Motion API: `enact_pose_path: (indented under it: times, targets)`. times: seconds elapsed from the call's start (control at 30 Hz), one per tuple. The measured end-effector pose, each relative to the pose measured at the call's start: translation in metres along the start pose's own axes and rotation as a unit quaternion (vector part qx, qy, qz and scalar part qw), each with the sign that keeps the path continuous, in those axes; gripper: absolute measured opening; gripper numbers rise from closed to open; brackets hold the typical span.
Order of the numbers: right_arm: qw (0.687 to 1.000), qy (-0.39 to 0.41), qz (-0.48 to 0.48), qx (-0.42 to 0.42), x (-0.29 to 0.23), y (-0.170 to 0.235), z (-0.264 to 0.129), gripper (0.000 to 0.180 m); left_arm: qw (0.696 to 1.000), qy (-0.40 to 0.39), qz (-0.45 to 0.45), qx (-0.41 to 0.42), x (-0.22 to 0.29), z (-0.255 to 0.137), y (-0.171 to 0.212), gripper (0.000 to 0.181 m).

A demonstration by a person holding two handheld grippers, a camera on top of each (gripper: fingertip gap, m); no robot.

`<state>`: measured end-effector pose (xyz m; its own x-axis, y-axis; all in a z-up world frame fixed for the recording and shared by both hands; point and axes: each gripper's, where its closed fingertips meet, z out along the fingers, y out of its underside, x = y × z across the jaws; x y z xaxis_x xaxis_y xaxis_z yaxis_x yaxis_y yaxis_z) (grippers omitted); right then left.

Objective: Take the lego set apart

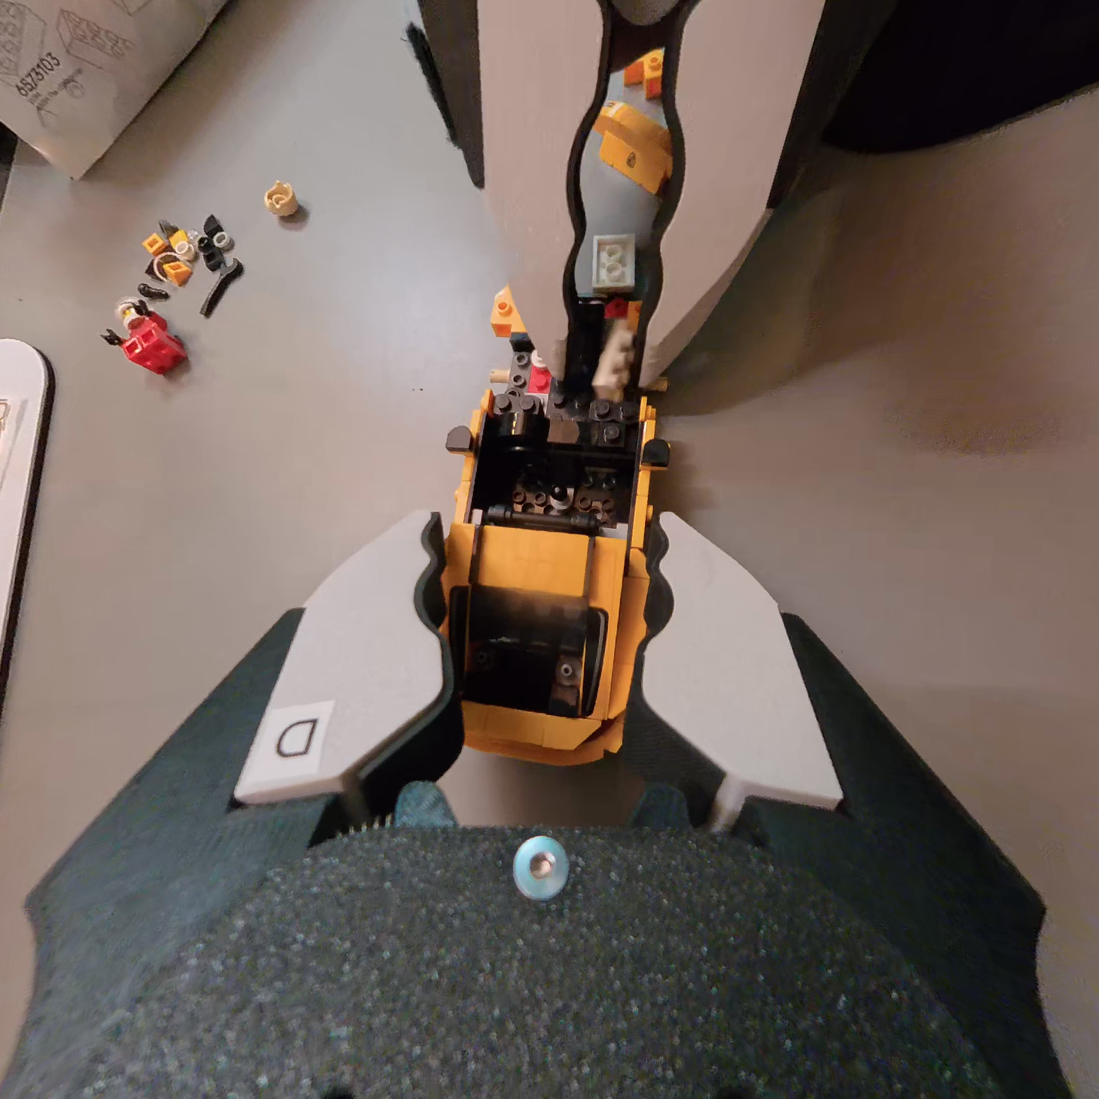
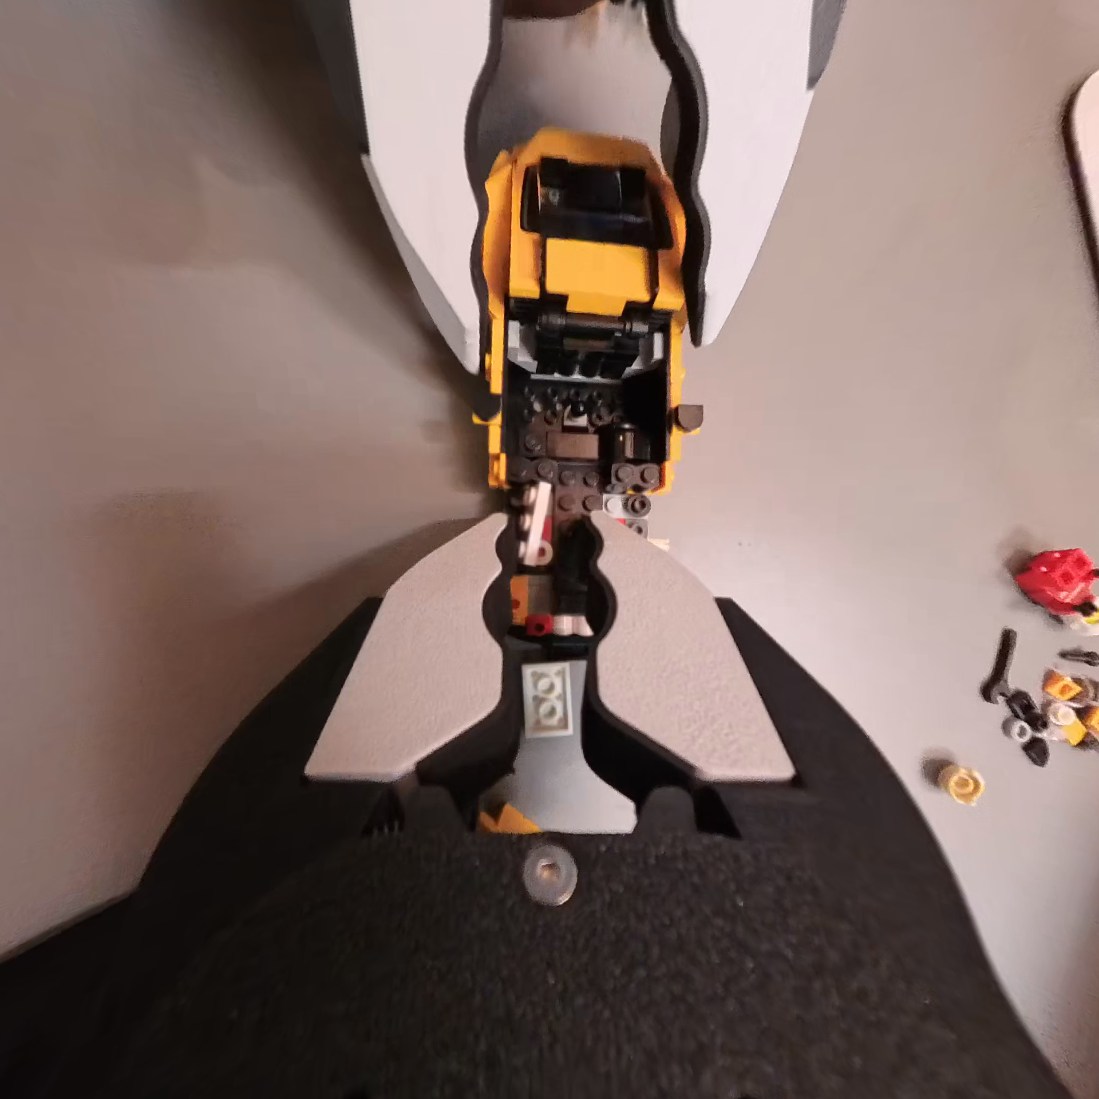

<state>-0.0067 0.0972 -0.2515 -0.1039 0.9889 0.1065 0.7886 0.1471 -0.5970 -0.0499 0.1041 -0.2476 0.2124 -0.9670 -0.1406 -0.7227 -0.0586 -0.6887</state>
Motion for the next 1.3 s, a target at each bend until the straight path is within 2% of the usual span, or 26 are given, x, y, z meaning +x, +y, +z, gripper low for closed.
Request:
enact_pose_path:
  times: [0.17,0.33,0.5,0.7,0.87,0.97,1.1,1.13,1.2,1.3]
  targets:
    - [1.000,-0.008,-0.010,0.002,-0.002,-0.002,0.000,0.010,1.000,0.000,-0.002,0.003,0.000,-0.001,0.001,0.065]
    - [0.998,0.018,-0.022,0.062,-0.003,-0.007,-0.025,0.005,1.000,-0.006,0.001,0.004,-0.003,-0.002,0.002,0.065]
    - [0.999,0.007,0.042,0.028,-0.006,0.035,-0.048,0.005,1.000,-0.017,0.007,0.003,-0.007,-0.005,0.004,0.067]
    - [0.997,0.025,0.073,0.022,-0.006,0.051,-0.037,0.016,1.000,-0.028,0.012,-0.001,-0.011,-0.007,0.004,0.069]
    - [0.997,0.027,0.076,0.012,-0.002,0.053,-0.043,0.022,0.999,-0.038,0.012,0.004,-0.014,-0.014,0.003,0.069]
    - [0.998,0.003,0.055,-0.018,-0.007,0.055,-0.041,0.029,0.999,-0.037,0.012,0.007,-0.015,-0.018,0.003,0.068]
    - [0.996,-0.044,0.028,-0.071,-0.008,0.059,-0.028,0.048,0.999,-0.030,0.004,0.038,-0.013,-0.030,-0.008,0.067]
    - [0.995,-0.057,0.024,-0.079,-0.008,0.059,-0.025,0.048,0.998,-0.029,-0.002,0.051,-0.013,-0.034,-0.012,0.067]
    - [0.994,-0.070,0.011,-0.085,-0.006,0.057,-0.023,0.034,0.997,-0.031,-0.012,0.069,-0.013,-0.043,-0.019,0.066]
    - [0.992,-0.081,-0.005,-0.091,-0.006,0.058,-0.023,0.032,0.995,-0.040,-0.021,0.085,-0.011,-0.052,-0.024,0.064]
